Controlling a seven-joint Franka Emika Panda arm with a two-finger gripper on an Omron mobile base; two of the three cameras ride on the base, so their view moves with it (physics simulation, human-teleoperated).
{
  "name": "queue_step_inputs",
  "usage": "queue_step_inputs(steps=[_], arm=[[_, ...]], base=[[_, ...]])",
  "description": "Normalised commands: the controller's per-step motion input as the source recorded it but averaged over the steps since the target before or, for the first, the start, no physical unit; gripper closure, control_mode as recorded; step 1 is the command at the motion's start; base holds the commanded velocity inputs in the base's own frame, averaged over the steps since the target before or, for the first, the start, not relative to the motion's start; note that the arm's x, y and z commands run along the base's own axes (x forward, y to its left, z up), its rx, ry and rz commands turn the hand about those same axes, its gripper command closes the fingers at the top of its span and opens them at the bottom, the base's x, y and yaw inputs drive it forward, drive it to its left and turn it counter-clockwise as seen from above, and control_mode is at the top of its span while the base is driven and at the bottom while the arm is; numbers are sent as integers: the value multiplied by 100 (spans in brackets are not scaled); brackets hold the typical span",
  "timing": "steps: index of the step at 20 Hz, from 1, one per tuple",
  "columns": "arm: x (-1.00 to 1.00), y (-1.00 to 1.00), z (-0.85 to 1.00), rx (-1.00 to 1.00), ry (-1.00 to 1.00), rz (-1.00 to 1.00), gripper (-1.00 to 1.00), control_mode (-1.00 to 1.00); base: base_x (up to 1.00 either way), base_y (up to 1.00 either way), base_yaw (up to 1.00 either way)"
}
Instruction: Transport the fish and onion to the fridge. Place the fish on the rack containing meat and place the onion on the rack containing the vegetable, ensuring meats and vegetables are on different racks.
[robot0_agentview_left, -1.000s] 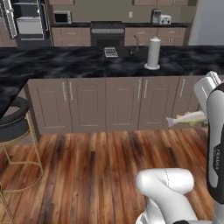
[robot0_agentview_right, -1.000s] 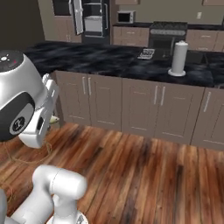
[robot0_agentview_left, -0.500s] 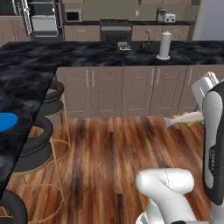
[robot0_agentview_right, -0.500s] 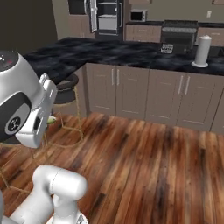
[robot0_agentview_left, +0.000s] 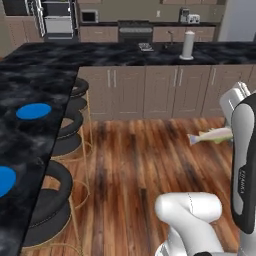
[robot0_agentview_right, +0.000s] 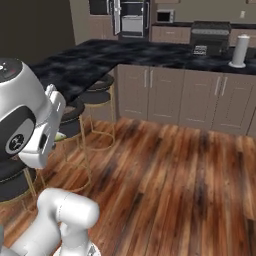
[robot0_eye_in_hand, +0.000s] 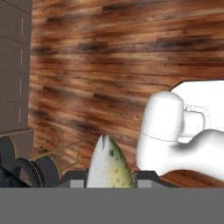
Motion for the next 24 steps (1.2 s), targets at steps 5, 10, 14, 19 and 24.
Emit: queue_step_inputs(steps=[5, 10, 14, 19, 24], arm=[[0, 0, 0, 0, 0, 0, 100, 100], [0, 0, 0, 0, 0, 0, 100, 100], [0, 0, 0, 0, 0, 0, 100, 100], [0, 0, 0, 0, 0, 0, 100, 100], [0, 0, 0, 0, 0, 0, 100, 100]], base=[[-100, 45, 0], [-100, 43, 0], [-100, 31, 0], [-100, 22, 0], [-100, 99, -9]])
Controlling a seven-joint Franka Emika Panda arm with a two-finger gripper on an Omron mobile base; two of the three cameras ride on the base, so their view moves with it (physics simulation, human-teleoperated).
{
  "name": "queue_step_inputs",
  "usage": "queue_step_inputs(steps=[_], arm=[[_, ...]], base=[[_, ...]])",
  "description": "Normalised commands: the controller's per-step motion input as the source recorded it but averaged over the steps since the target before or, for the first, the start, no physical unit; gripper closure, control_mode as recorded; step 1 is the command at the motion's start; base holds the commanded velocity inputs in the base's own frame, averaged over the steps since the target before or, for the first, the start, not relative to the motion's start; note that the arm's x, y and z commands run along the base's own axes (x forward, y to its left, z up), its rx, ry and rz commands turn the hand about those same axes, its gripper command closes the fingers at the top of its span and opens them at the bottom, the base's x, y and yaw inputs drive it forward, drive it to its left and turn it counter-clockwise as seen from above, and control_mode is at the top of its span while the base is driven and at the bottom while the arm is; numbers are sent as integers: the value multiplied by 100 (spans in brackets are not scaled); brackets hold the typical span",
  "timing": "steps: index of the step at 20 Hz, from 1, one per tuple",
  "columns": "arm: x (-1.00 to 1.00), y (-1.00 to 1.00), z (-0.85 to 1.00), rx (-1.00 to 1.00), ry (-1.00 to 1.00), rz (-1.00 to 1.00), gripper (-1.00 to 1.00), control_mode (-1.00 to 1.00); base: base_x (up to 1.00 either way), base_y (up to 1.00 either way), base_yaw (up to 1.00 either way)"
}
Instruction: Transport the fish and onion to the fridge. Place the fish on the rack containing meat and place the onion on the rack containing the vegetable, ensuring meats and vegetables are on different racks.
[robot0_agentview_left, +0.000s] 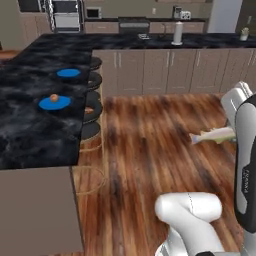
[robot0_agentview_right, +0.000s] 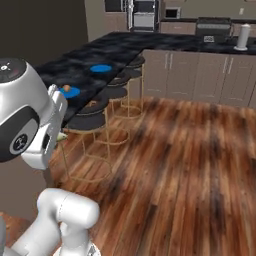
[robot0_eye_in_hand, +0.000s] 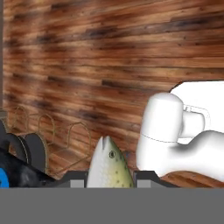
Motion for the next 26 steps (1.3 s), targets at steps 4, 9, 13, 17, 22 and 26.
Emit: queue_step_inputs(steps=[4, 9, 13, 17, 22, 26], arm=[[0, 0, 0, 0, 0, 0, 100, 100], [0, 0, 0, 0, 0, 0, 100, 100], [0, 0, 0, 0, 0, 0, 100, 100], [0, 0, 0, 0, 0, 0, 100, 100], [0, 0, 0, 0, 0, 0, 100, 100], [0, 0, 0, 0, 0, 0, 100, 100]], base=[[-100, 100, -11], [-68, 100, -9], [-35, 100, -11], [-11, 100, -11], [-3, 100, -8], [3, 100, -9]])
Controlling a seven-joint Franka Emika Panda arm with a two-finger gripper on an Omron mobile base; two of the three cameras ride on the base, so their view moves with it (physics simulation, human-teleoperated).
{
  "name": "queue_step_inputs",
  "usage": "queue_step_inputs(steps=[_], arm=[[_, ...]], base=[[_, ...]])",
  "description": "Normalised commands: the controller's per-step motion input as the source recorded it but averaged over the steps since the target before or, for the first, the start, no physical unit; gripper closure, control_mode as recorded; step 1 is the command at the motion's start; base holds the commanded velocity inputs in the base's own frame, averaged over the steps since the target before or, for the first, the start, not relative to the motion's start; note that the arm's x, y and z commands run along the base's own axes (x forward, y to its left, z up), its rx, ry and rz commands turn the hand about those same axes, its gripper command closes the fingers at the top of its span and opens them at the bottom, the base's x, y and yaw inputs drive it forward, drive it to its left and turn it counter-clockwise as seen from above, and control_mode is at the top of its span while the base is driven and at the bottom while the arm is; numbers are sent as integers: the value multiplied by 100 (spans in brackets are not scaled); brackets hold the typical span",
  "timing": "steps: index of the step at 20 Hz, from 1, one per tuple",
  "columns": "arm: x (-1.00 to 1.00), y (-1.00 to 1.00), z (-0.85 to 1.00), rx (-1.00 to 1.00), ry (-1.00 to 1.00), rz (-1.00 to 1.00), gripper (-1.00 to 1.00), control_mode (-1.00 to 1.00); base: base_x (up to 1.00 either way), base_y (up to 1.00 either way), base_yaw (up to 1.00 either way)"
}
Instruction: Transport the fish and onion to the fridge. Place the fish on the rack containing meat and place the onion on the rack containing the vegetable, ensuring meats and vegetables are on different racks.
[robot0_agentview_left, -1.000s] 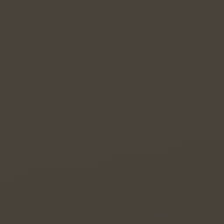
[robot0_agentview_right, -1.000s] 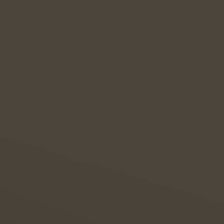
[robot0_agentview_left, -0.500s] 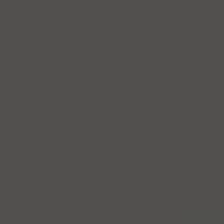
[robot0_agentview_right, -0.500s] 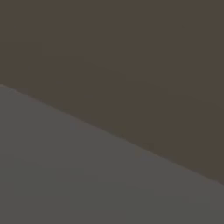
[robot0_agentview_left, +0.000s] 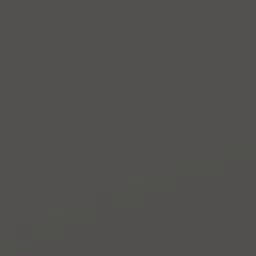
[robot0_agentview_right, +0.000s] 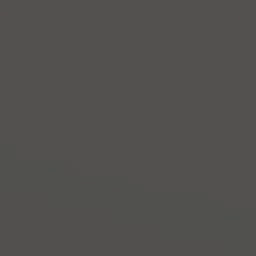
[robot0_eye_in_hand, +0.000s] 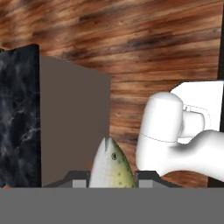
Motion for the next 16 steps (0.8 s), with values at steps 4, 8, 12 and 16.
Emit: queue_step_inputs(steps=[4, 8, 12, 16], arm=[[0, 0, 0, 0, 0, 0, 100, 100], [0, 0, 0, 0, 0, 0, 100, 100], [0, 0, 0, 0, 0, 0, 100, 100], [0, 0, 0, 0, 0, 0, 100, 100]], base=[[12, 100, -9], [29, 100, -6], [45, 100, -6], [72, 100, -10]])
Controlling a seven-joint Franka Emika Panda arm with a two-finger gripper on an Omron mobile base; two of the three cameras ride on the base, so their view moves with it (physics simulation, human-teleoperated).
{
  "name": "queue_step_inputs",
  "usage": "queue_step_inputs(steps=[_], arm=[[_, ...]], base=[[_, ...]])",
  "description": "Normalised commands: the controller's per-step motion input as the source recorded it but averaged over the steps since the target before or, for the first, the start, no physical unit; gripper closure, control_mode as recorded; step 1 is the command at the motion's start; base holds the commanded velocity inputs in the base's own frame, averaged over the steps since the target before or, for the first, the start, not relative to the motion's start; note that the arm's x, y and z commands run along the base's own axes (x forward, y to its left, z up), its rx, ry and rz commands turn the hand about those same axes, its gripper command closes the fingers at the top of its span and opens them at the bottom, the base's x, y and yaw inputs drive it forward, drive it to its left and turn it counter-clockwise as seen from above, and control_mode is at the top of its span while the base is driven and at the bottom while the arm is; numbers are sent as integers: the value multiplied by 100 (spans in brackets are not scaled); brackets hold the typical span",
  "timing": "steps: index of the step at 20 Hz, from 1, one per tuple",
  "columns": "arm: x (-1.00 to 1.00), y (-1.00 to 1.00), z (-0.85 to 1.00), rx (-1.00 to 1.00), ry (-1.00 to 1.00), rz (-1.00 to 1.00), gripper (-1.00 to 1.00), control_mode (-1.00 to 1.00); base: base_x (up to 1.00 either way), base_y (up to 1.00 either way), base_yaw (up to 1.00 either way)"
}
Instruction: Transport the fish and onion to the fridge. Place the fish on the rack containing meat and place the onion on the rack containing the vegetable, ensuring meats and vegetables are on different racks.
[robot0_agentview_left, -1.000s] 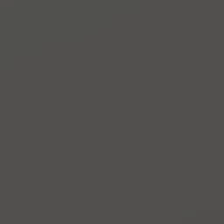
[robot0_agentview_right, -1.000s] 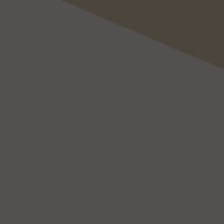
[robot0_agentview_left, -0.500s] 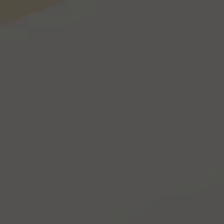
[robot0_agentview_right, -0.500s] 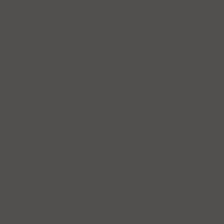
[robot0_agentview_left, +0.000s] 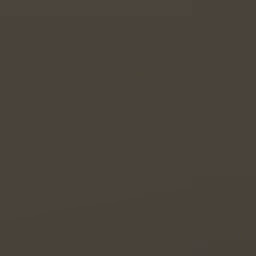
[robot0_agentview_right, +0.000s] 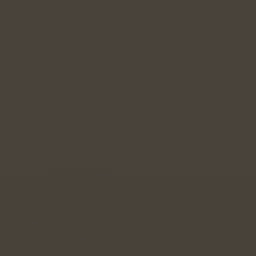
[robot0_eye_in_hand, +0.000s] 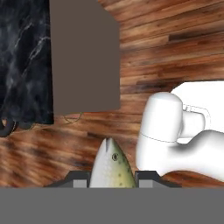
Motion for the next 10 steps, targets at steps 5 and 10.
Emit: queue_step_inputs(steps=[5, 10], arm=[[0, 0, 0, 0, 0, 0, 100, 100], [0, 0, 0, 0, 0, 0, 100, 100]], base=[[100, 100, -24], [100, 100, -25]])
